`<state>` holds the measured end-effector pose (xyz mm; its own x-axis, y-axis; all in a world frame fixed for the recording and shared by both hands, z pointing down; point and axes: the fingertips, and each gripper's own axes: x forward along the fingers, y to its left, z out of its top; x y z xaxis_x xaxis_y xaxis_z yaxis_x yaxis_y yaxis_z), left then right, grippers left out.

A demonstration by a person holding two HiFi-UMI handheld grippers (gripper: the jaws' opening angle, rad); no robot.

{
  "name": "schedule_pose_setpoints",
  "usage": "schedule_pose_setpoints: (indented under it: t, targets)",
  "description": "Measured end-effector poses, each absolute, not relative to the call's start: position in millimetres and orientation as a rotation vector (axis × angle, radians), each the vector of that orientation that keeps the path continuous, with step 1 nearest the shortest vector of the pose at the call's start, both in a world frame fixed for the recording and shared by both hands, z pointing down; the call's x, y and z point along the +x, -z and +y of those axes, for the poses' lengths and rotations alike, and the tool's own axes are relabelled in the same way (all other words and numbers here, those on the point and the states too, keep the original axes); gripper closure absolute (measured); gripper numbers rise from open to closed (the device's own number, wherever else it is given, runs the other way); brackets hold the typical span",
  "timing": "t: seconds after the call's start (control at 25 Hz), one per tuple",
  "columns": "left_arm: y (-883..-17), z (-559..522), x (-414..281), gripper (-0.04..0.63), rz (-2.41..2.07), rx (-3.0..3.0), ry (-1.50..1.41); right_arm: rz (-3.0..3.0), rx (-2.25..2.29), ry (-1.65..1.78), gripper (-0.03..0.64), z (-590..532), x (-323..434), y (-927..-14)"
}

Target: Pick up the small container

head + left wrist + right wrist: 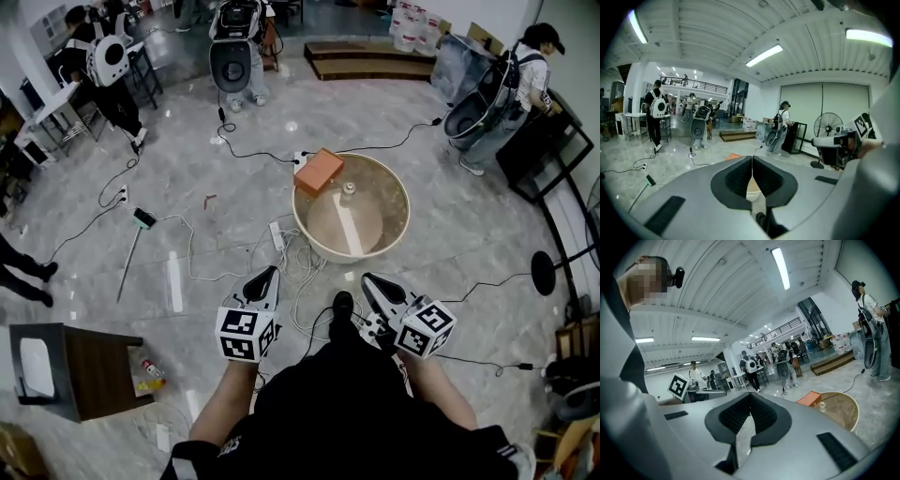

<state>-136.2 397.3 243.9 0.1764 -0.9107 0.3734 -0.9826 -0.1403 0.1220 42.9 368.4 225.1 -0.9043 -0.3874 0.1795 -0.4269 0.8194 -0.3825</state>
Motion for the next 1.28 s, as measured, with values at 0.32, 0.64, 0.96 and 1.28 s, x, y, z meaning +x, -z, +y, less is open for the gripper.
schedule_pose_setpoints:
  t: [0.32,0.64,0.96,1.28]
  targets:
    - [-252.9,281.8,-137.5,0.575,-1.805,2.067,-0.305,-2.945,0.556,-0.672,0.601,245.9,23.6,-232.8]
    - [-230.9,131.0,-118.2,0.575,-1.772,2.124,-0.326,-2.902,0.6,-0.763,0.601,107.6,47.1,-243.9]
    - [-233.8,48.8,-117.4,0.577,-1.79,2.097,-0.247,-2.904,0.539,-0.714,0.601,20.4,48.8,-239.6]
    - [-235.1,16.6,-128.5,0.579,-1.713,2.225,-0.212,-2.886,0.628,-0.728,0.601,-7.1,36.1,-250.0]
